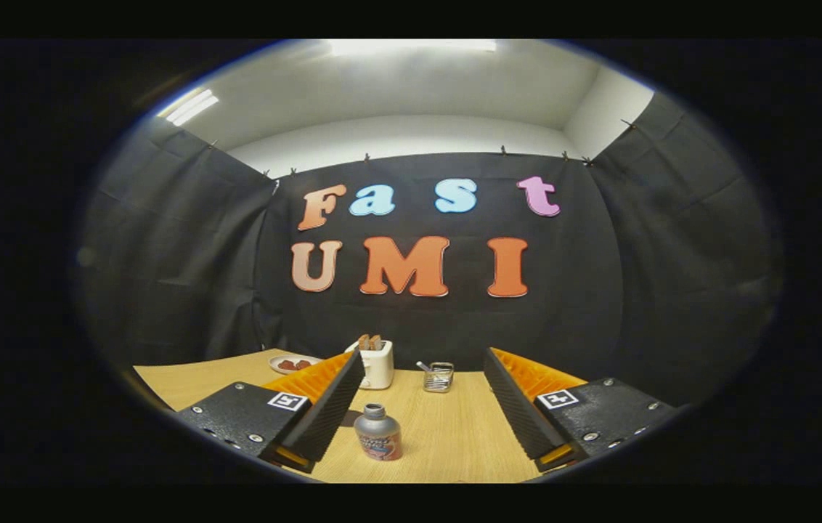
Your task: Take the bottle from table, then pour the juice into the cup, finally place the bottle on the coaster
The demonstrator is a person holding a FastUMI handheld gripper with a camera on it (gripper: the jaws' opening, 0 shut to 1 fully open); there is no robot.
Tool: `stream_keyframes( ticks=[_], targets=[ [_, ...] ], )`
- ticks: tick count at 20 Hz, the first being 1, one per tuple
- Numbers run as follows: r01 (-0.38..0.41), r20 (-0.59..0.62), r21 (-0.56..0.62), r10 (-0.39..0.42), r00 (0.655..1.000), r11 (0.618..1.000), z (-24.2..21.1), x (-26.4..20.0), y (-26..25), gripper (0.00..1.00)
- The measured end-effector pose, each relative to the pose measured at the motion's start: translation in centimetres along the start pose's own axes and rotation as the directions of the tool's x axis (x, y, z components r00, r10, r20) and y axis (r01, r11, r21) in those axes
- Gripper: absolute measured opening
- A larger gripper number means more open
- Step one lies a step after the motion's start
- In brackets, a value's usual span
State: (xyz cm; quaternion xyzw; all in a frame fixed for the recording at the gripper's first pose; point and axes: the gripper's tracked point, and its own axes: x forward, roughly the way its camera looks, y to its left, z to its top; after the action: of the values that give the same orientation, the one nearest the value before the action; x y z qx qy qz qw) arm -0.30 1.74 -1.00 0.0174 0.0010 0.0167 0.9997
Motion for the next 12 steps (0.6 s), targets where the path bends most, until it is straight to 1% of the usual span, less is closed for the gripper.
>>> stream_keyframes(
  ticks=[4,8,12],
  targets=[
    [-0.037,-0.069,0.018,0.039,0.997,0.999,-3.4,0.2,1.9,0.99],
    [-0.070,-0.099,0.005,0.070,0.993,0.998,-6.5,0.5,3.6,0.99],
    [-0.061,-0.153,0.006,0.061,0.986,0.998,-11.0,1.2,4.4,0.99]
  ],
)
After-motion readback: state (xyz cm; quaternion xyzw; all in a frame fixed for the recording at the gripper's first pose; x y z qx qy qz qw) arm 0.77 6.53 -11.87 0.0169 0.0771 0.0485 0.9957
